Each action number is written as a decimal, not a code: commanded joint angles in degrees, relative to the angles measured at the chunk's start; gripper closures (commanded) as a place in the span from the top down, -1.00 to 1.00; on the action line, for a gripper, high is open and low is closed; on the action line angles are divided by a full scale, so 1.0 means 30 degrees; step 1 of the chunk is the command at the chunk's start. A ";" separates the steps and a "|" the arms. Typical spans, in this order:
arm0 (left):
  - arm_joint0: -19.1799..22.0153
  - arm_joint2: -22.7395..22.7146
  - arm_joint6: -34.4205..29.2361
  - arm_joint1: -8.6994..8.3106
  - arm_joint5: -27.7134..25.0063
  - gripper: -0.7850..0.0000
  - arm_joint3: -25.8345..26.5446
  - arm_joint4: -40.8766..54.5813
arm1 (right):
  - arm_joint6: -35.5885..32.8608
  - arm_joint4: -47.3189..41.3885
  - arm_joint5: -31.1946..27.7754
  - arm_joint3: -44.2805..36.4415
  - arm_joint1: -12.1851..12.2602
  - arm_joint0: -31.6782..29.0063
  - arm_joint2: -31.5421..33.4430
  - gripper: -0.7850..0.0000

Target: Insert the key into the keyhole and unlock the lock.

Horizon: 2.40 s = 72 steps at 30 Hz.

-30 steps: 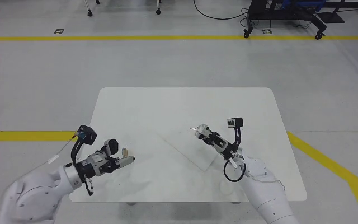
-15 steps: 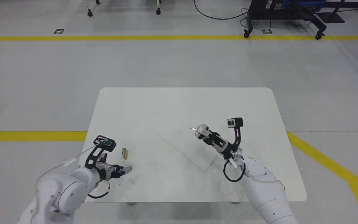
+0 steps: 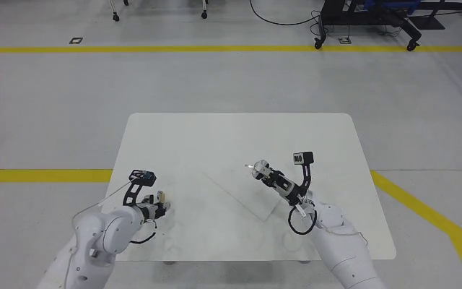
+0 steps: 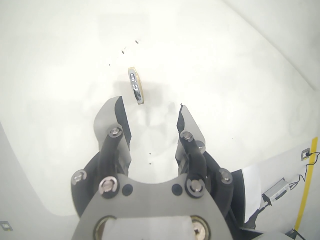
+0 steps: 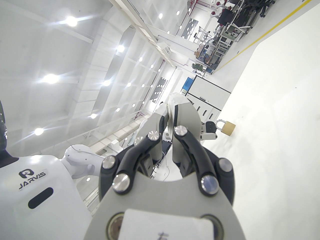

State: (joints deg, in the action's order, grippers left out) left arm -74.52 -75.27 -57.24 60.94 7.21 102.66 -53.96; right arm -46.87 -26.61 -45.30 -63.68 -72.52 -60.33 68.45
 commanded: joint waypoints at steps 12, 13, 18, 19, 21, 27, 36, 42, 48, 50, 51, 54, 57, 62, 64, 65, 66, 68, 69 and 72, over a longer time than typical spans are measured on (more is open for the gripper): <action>0.0767 0.0404 0.1727 0.0222 0.0080 -0.21 -0.1329 0.0022 | 0.0000 0.0000 0.0000 0.0000 0.0000 0.0000 0.0000 -1.00; 0.0798 0.0461 0.1735 0.0236 0.0069 -0.25 -0.1394 0.0014 | 0.0000 0.0000 0.0000 0.0000 0.0000 0.0000 0.0000 -1.00; 0.0791 0.0451 0.1897 0.0268 0.0164 -0.46 -0.1524 -0.0104 | 0.0000 0.0000 0.0000 0.0000 0.0000 0.0000 0.0000 -1.00; 0.0786 0.0437 0.1931 0.0267 0.0089 -0.65 -0.1520 -0.0153 | 0.0000 0.0000 0.0000 0.0000 0.0000 0.0000 0.0000 -1.00; 0.0738 0.0360 0.2077 0.0257 -0.0025 -1.00 -0.1503 -0.0306 | 0.0000 0.0000 0.0000 0.0000 0.0000 0.0000 0.0000 -1.00; 0.0287 0.0022 0.2792 0.0197 -0.0733 -1.00 -0.0952 -0.0702 | 0.0000 0.0000 0.0000 0.0000 0.0000 0.0000 0.0000 -1.00; 0.0464 0.0765 0.3111 0.0202 -0.2546 -1.00 -0.1050 -0.2082 | 0.0000 0.0000 0.0000 0.0000 0.0000 0.0000 0.0000 -1.00; 0.1066 0.1286 0.3079 0.0336 -0.2660 -1.00 -0.1722 -0.2171 | 0.0000 0.0000 0.0000 0.0000 0.0000 0.0000 0.0000 -1.00; 0.1327 0.1422 0.2905 0.0408 -0.2606 -1.00 -0.1965 -0.2222 | 0.0000 0.0000 0.0000 0.0000 0.0000 0.0000 0.0000 -1.00; 0.1354 0.1445 0.2920 0.0426 -0.2583 -0.80 -0.1965 -0.2263 | 0.0000 0.0000 0.0000 0.0000 0.0000 0.0000 0.0000 -1.00; 0.1367 0.1455 0.2899 0.0432 -0.2622 -0.69 -0.1964 -0.2281 | 0.0000 0.0000 0.0000 0.0000 0.0000 0.0000 0.0000 -1.00; 0.1401 0.1407 0.2874 0.0448 -0.2599 -0.39 -0.1939 -0.2292 | 0.0000 0.0000 0.0000 0.0000 0.0000 0.0000 0.0000 -1.00; 0.1385 0.1394 0.2883 0.0466 -0.2652 -0.18 -0.1937 -0.2271 | 0.0000 0.0000 0.0000 0.0000 0.0000 0.0000 0.0000 -1.00; 0.1459 0.1427 0.2813 0.0502 -0.2656 -0.20 -0.1949 -0.2358 | 0.0000 0.0000 0.0000 0.0000 0.0000 0.0000 0.0000 -1.00; 0.1497 0.1438 0.2783 0.0515 -0.2674 -0.29 -0.1945 -0.2409 | 0.0000 0.0000 0.0000 0.0000 0.0000 0.0000 0.0000 -1.00; 0.1521 0.1453 0.2768 0.0524 -0.2659 -0.35 -0.1941 -0.2428 | 0.0000 0.0000 0.0000 0.0000 0.0000 0.0000 0.0000 -1.00; 0.1554 0.1478 0.2756 0.0537 -0.2643 -0.38 -0.1955 -0.2431 | 0.0000 0.0000 0.0000 0.0000 0.0000 0.0000 0.0000 -1.00; 0.1650 0.1585 0.2687 0.0567 -0.2637 -0.47 -0.2053 -0.2487 | 0.0000 0.0000 0.0000 0.0000 0.0000 0.0000 0.0000 -1.00; 0.1705 0.1649 0.2670 0.0585 -0.2638 -0.56 -0.2111 -0.2513 | 0.0000 0.0000 0.0000 0.0000 0.0000 0.0000 0.0000 -1.00; 0.1840 0.1758 0.2642 0.0631 -0.2573 -0.95 -0.2251 -0.2553 | 0.0000 0.0000 0.0000 0.0000 0.0000 0.0000 0.0000 -1.00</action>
State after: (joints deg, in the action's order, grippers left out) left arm -69.12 -70.08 -49.33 62.79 -0.59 96.02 -61.62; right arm -46.87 -26.61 -45.30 -63.68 -72.52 -60.33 68.45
